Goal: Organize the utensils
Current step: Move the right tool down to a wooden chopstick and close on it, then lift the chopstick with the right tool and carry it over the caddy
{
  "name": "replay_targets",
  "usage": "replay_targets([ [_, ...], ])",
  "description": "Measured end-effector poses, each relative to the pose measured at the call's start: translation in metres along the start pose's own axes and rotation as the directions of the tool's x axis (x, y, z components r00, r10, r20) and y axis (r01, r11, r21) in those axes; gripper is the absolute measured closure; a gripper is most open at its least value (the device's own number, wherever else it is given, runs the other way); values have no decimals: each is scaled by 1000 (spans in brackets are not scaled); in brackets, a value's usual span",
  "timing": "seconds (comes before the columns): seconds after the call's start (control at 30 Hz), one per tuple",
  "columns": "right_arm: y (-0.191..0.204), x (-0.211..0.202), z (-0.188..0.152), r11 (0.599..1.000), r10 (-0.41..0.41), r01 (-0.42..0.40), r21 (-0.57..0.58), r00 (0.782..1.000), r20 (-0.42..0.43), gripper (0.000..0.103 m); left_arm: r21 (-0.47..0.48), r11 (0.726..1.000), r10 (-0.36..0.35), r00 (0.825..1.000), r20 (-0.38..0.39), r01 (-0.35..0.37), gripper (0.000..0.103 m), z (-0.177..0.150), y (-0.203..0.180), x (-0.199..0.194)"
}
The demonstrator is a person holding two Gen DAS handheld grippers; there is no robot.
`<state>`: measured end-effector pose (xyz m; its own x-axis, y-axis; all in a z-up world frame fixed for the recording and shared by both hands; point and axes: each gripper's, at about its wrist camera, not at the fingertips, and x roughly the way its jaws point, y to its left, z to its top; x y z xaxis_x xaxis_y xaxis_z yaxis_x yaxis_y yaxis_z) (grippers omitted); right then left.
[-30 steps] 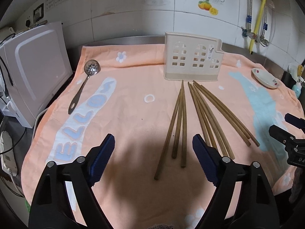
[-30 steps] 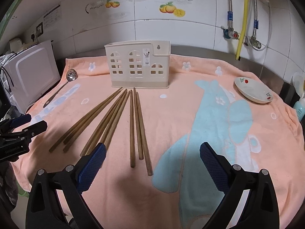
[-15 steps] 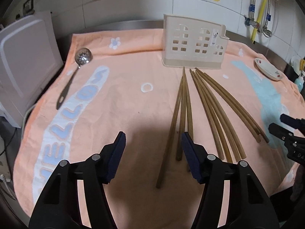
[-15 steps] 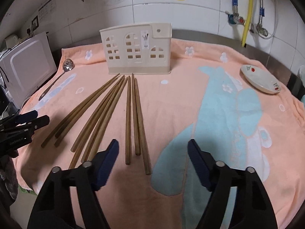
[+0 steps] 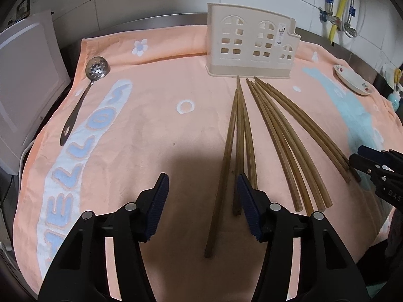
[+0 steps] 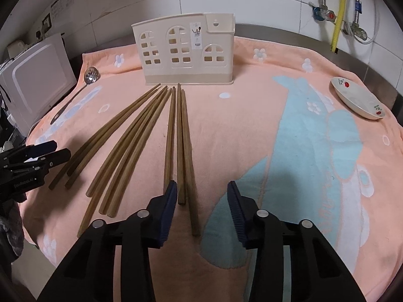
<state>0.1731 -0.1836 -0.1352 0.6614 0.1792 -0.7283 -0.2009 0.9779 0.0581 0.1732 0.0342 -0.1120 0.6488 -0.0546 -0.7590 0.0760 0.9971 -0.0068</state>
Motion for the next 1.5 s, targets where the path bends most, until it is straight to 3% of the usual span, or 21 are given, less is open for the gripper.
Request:
replay_targets([
  [0.4,5,11,4,999,12,-13,-46,1000,-26,82,9,1000,-3,1000,-30,3,62,4,4,10],
  [0.63,8,12,3,997,-1,-1,-72,1000,-29,84,31,999,-19,999,-29,20,67,4,-2,10],
  [1.1,12,14,4,996,-1,-1,-89,1000,-30,91,67,995,-69,996,-49,73,89,6,-13,21],
  [1.5,10,19,1,996,5,-8,-86,999,-34,91,54,996,-71,997,-35,73,89,4,-13,23],
])
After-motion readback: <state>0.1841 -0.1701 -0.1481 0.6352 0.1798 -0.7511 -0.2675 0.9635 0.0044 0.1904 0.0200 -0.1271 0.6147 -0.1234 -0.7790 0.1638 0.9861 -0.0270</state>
